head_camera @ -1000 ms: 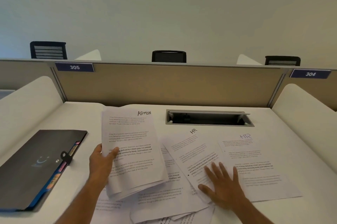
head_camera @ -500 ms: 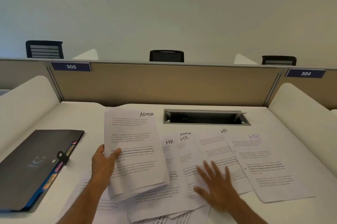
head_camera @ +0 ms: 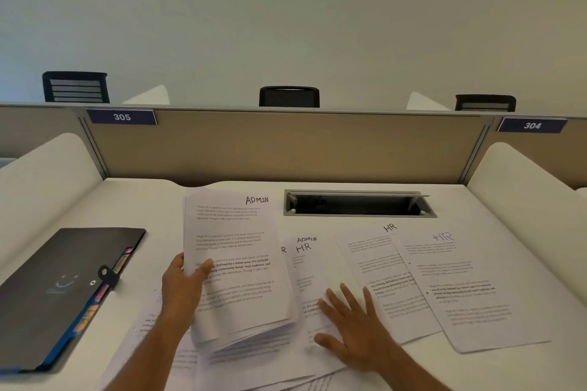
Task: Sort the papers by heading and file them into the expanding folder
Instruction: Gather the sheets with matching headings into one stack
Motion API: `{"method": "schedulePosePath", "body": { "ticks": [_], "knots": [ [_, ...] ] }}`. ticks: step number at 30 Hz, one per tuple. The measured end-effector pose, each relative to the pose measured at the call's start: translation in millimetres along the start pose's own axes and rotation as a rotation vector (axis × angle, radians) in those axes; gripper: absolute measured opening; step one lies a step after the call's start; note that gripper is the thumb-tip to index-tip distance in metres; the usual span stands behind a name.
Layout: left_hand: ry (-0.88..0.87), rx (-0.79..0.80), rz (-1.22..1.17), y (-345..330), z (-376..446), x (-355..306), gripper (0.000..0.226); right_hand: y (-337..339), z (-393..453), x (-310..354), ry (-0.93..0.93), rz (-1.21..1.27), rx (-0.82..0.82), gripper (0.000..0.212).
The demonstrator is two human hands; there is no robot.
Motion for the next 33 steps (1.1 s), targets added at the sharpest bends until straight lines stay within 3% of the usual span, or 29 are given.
{"method": "schedulePosePath", "body": {
  "ticks": [3, 7, 11, 14, 18, 23, 27, 33],
  "knots": [
    [0.004, 0.0, -0.009, 4, 1, 1, 0.033, 11, 0, -21, -0.158, 0.0, -0.056, 0.104],
    [0.0, -0.012, -0.022, 8, 2, 1, 0.034, 23, -2, -50, -0.371, 0.0, -0.009, 0.094],
    [0.008, -0.012, -0.028, 6, 3, 4, 0.035, 26, -3, -61, -0.566, 0.189, 0.005, 0.113],
    [0.011, -0.011, -0.017, 2, 4, 3, 0.036, 27, 5, -63, -0.623, 0.331, 0.031, 0.111],
    [0.009, -0.002, -0.018, -3, 5, 3, 0.035, 25, 14, -63, -0.638, 0.431, 0.048, 0.095],
    [-0.012, 0.003, -0.007, -4, 5, 1, 0.031, 28, 12, -75, -0.651, 0.515, 0.0, 0.051],
    [-0.013, -0.006, -0.004, -2, 9, -1, 0.034, 36, -2, -109, -0.725, 0.53, -0.018, 0.055],
    [-0.013, -0.008, 0.002, -4, 11, -1, 0.032, 51, -27, -167, -0.846, 0.435, -0.048, 0.045]
  ]
}}
Point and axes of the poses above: each hand's wrist, its own z-axis towards the middle knuckle, its own y-axis out of the back of the hand, x = y × z, the point moved 6 cm from there along z, towards the middle knuckle, and after that the axes turned 8 degrees about -z, right-handed, at the moved point
